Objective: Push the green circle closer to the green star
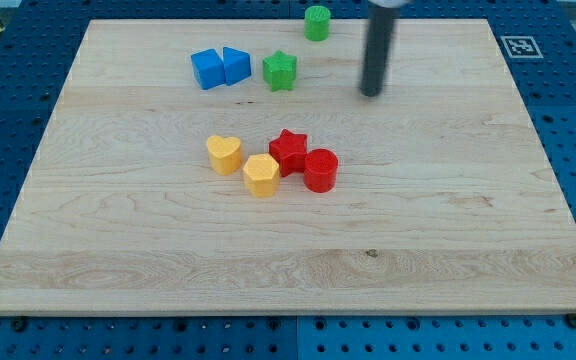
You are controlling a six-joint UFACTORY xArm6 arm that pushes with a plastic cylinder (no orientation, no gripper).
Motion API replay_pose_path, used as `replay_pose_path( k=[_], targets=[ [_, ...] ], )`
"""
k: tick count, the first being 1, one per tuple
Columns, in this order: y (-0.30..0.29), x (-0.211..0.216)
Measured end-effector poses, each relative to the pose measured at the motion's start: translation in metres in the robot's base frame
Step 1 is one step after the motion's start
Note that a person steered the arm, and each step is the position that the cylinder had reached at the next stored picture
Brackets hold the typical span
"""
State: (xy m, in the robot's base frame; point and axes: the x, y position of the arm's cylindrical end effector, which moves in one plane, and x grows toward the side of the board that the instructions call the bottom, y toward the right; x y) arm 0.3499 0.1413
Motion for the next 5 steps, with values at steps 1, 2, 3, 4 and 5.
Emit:
replay_pose_path(
  k=[1,2,3,4,5],
  targets=[
    [0.088,-0.025],
    [0.117,-0.107],
    [0.108,-0.157],
    [0.102,-0.159],
    [0.076,-0.159]
  ],
)
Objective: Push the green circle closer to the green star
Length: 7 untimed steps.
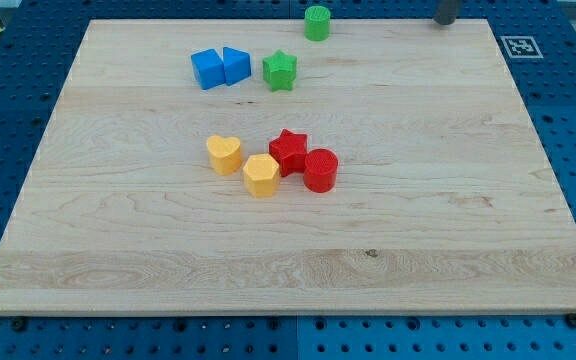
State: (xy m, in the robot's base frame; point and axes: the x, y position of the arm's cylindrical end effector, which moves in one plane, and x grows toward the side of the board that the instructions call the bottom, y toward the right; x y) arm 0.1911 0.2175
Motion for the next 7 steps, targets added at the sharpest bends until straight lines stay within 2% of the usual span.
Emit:
replay_pose_path(
  k=[1,2,3,5,6,7],
  targets=[
    [-0.040,0.000],
    [-0.044,0.000],
    [-0.080,0.001],
    [-0.214,0.003],
    [-0.250,0.005],
    [-0.251,0.001]
  ],
)
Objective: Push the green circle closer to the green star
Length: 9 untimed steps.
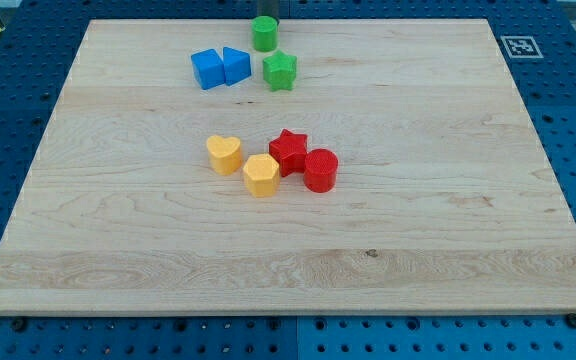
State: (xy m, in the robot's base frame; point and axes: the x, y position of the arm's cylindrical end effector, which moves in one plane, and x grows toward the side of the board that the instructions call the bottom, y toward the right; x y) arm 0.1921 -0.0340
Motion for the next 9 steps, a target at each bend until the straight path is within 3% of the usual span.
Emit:
replay_pose_path(
  k=[3,4,6,8,9],
  targets=[
    [-0.067,-0.001],
    [-0.066,0.001],
    [-0.046,0.048],
    [-0.055,-0.001],
    [-0.043,0.019]
  ],
)
